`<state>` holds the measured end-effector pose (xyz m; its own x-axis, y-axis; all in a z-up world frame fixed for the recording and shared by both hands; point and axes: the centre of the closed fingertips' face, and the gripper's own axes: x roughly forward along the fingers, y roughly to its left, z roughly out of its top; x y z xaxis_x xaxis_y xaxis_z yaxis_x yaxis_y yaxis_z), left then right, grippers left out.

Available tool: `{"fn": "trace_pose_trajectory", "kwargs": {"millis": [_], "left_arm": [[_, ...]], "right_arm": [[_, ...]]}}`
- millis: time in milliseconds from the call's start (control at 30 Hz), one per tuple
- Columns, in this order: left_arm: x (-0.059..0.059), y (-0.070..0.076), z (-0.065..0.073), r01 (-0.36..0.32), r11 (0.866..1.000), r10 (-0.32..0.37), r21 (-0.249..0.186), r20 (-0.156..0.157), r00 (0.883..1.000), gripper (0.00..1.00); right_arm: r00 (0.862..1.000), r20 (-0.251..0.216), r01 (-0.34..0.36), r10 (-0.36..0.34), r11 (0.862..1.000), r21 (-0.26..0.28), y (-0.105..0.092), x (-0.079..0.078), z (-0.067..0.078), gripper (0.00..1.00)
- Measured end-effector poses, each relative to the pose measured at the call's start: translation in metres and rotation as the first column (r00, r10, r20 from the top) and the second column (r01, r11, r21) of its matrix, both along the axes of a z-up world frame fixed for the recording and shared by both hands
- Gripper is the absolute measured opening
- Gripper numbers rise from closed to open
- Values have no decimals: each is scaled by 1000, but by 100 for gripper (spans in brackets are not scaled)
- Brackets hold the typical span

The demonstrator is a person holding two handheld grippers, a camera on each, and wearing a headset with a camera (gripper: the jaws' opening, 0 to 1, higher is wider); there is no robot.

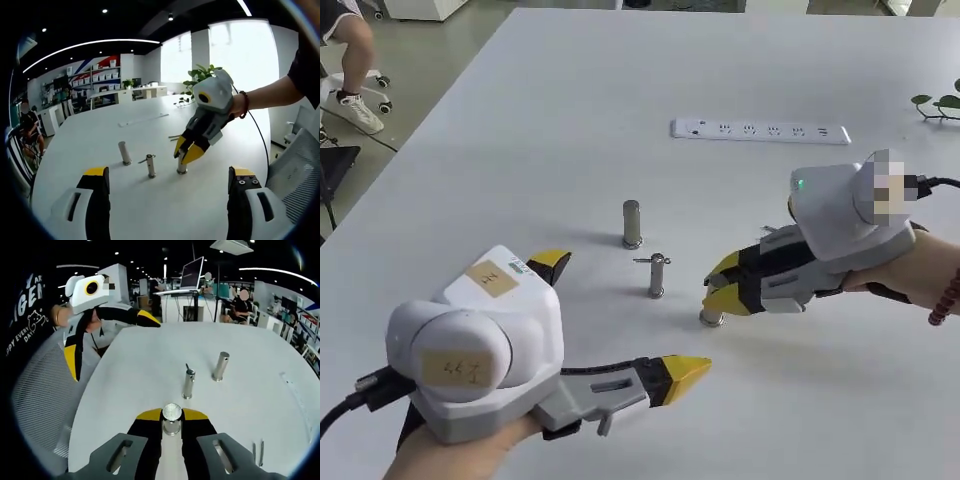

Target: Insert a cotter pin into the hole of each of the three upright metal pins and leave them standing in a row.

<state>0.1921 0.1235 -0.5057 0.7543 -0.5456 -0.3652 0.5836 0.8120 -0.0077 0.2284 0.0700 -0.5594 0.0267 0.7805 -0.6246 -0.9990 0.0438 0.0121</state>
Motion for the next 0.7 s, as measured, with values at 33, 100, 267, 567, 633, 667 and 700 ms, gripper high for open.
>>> {"fn": "trace_pose_trajectory", "kwargs": {"millis": [33,100,267,567,633,667,700], "left_arm": [[0,0,0,0,1000,0,0,-1,1000,99],[0,0,0,0,1000,0,1,-2,1000,99],[0,2,0,-8,1000,8,-10,-7,1000,98],[-1,2,0,-18,999,16,-48,-25,1000,98],[-1,2,0,-20,998,17,-63,-38,999,98],[-1,3,-1,-23,998,20,-67,-45,999,98],[-1,3,-1,-25,997,22,-67,-47,999,98]], "right_arm": [[1000,-1,0,0,1000,-2,0,0,0,8],[1000,1,-9,9,1000,-8,0,-2,-2,8],[999,4,-38,39,999,-25,-2,-6,-7,8],[997,22,-69,70,997,-24,-5,-5,-7,9],[998,17,-63,63,998,-22,-5,-2,-8,11],[998,15,-56,56,998,-18,-5,-2,-8,14],[998,14,-58,58,998,-16,-5,-2,-7,19]]}}
